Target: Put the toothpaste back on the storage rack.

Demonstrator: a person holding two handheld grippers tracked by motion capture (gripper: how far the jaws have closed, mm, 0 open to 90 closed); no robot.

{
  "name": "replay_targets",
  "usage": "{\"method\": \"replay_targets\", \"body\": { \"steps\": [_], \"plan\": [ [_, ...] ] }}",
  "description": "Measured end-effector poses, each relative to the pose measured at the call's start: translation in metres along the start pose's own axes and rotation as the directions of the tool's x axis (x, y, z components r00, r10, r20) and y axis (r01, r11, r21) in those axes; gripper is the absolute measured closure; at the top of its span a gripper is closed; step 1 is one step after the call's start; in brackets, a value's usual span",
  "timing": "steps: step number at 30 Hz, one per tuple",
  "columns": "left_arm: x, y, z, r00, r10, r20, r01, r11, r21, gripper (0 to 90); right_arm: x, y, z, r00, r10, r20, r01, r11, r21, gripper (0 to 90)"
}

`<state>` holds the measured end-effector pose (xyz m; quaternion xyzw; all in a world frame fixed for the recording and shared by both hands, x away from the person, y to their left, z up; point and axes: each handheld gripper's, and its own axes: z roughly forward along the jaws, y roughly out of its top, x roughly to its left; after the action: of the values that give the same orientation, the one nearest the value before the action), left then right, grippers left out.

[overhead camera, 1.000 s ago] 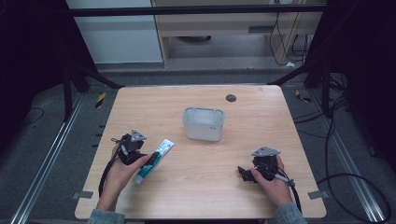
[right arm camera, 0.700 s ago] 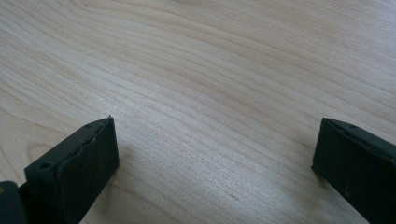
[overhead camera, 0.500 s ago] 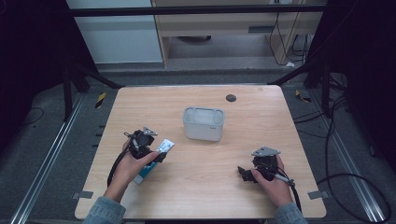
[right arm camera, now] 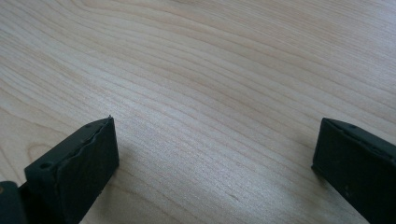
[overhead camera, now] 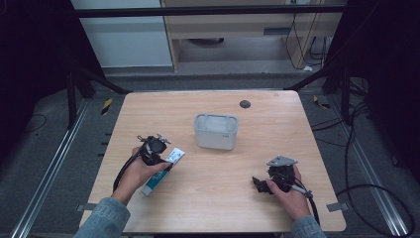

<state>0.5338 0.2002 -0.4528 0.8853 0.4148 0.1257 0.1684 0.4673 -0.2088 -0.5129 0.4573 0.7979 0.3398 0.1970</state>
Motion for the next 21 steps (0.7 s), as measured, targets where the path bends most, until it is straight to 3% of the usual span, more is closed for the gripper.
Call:
{"method": "replay_targets", "body": {
  "steps": [4,21],
  "plan": [
    [-0.002,0.003,0.008,0.9999,-0.009,0.009,0.009,0.9999,0.009,42.8,0.000,0.000,0.000,1.0000,-0.002,0.000,0.002,1.000,0.001,0.5],
    [-0.001,0.006,0.016,0.9997,-0.009,0.020,0.009,0.9992,0.038,53.9,0.000,0.000,0.000,1.0000,-0.002,0.000,0.002,1.000,0.001,0.5]
  ]
}}
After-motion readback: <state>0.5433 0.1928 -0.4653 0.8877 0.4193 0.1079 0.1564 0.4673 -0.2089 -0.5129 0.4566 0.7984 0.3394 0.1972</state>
